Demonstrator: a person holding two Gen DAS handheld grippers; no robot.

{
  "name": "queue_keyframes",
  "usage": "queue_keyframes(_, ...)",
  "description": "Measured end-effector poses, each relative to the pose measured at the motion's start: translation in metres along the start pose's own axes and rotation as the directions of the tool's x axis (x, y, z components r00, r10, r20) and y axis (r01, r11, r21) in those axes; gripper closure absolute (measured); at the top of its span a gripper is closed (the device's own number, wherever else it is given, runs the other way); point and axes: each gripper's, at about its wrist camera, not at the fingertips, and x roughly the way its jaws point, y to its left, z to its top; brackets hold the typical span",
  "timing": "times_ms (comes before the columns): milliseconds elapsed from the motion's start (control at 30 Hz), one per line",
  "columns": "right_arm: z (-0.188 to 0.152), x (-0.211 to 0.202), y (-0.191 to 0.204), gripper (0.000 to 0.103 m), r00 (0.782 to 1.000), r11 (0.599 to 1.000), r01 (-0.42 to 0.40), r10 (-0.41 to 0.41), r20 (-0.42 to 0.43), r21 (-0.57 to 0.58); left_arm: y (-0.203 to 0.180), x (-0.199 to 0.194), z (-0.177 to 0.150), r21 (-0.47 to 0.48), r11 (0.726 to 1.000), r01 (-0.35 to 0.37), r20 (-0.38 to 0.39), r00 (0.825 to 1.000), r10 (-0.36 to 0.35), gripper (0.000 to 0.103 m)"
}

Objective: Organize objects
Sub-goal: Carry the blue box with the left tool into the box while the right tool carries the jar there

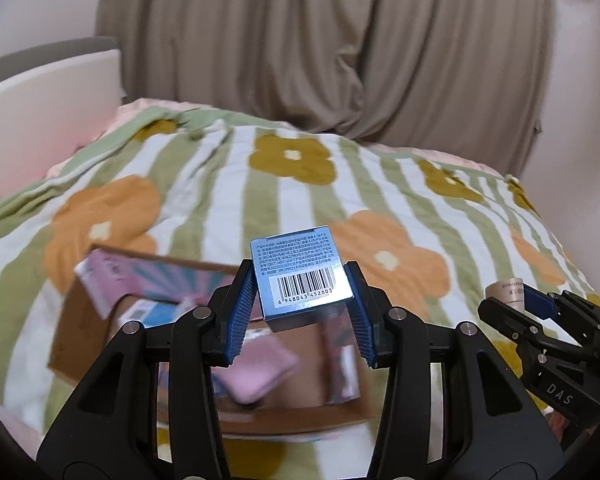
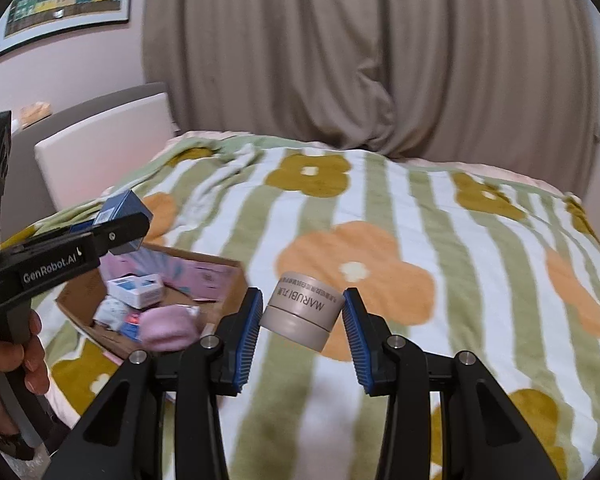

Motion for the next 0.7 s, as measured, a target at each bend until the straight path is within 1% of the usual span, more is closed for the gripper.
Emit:
queue_keyframes(233, 0.005, 0.033, 0.055, 0.065, 0.995, 0.995, -0.097, 0.096, -0.04, -0.035, 0.063, 0.0, -0.016, -0.06, 0.996, -0.059, -0.039, 0.998, 0.057, 0.062)
queue_keyframes(367, 0.005, 0.053, 0.081, 0.065, 0.989, 0.99, -0.133, 0.129, -0.07, -0.05, 0.09, 0.007, -0.025, -0.084, 0.993, -0.079, -0.062, 0.995, 0.074, 0.062)
queue_keyframes(533, 0.0, 0.078, 0.109, 0.065, 0.98, 0.983, -0.172, 0.164, -0.117, -0.065, 0.119, 0.02, -0.039, -0.105, 0.99, -0.09, -0.102, 0.992, 0.08, 0.062)
queue_keyframes(700, -0.01, 0.096, 0.131, 0.065, 0.967, 0.974, -0.21, 0.194, -0.163, -0.086, 0.139, 0.034, -0.056, -0.128, 0.987, -0.092, -0.142, 0.987, 0.073, 0.062)
